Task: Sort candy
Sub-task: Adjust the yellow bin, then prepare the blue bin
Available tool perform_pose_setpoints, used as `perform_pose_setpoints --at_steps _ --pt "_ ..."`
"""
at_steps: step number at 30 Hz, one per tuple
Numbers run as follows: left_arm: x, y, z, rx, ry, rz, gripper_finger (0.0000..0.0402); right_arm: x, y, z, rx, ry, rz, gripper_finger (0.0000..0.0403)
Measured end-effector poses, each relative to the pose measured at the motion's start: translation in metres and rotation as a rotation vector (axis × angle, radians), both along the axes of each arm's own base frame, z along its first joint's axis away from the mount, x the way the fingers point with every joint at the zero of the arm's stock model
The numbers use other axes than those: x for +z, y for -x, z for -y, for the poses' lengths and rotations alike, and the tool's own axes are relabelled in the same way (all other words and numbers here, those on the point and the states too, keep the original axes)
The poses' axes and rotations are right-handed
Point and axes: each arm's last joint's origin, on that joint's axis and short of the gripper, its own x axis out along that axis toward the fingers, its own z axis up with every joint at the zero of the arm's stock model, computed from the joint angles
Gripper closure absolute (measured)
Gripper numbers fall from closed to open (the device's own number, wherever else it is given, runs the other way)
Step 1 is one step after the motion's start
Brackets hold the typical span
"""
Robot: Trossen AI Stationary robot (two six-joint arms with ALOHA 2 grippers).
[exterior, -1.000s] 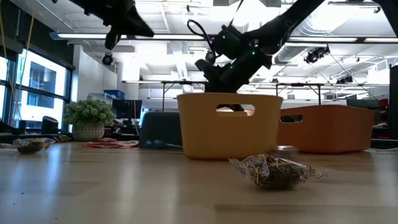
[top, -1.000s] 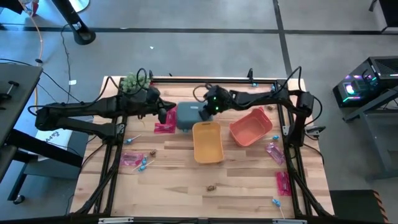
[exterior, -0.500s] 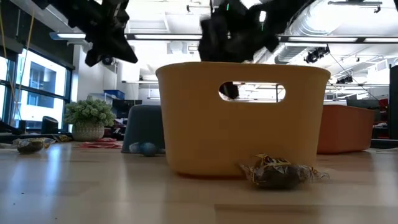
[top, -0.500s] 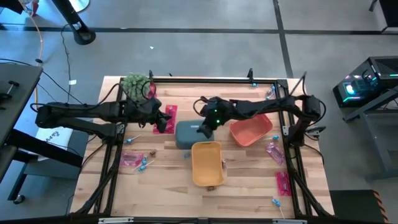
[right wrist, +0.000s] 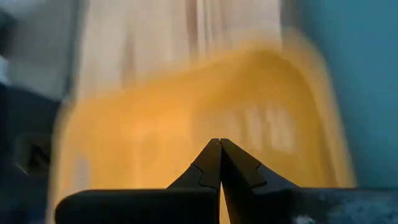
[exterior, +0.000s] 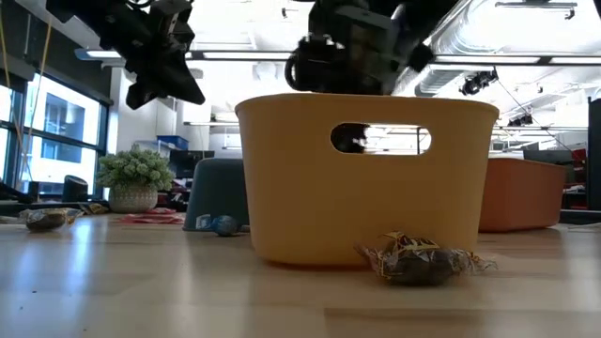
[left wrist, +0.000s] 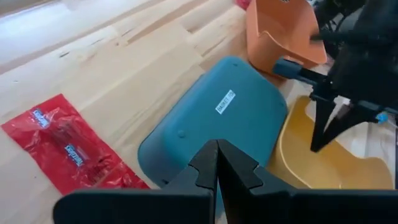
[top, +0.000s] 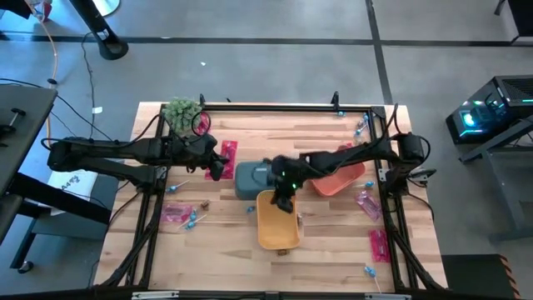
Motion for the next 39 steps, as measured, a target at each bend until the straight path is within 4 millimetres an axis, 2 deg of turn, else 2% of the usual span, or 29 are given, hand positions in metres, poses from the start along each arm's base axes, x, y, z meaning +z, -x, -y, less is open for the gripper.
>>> perform_pose_setpoints --at_steps 4,8,13,20,25,29,33,36,39 --pt "0.0 0.0 0.0 -0.021 -0.024 -0.008 0.0401 -0.01 0.016 -0.013 0.008 0.153 -0.163 0.0402" --pt "0.0 0.0 -0.001 -0.022 -0.033 -0.01 0.0402 -0.016 0.03 -0.014 -0.058 0.288 -0.323 0.0402" --pt "0.0 0.0 -0.001 -0.023 -0.034 -0.01 0.0401 -0.019 0.049 -0.003 -0.078 0.376 -0.521 0.0402" --pt "0.0 0.0 -0.001 -0.017 -0.04 -0.011 0.0402 -0.016 0.067 0.013 -0.036 0.462 -0.689 0.0402" --pt "0.0 0.0 -0.001 -0.026 -0.057 -0.021 0.0401 -0.004 0.08 0.032 -0.041 0.564 -0.778 0.0402" --pt "-0.001 0.001 -0.001 -0.027 -0.062 -0.036 0.0402 0.022 0.091 0.05 -0.128 0.554 -0.718 0.0402" --pt "-0.003 0.003 0.001 -0.022 -0.029 -0.052 0.0402 0.055 0.1 0.068 -0.248 0.48 -0.523 0.0402" --pt "0.0 -0.006 0.011 -0.09 0.004 0.053 0.0402 0.074 0.096 0.083 -0.331 0.39 -0.301 0.0402" --pt "-0.005 -0.018 0.025 -0.171 0.039 0.187 0.0402 0.081 0.082 0.101 -0.418 0.312 -0.128 0.0402"
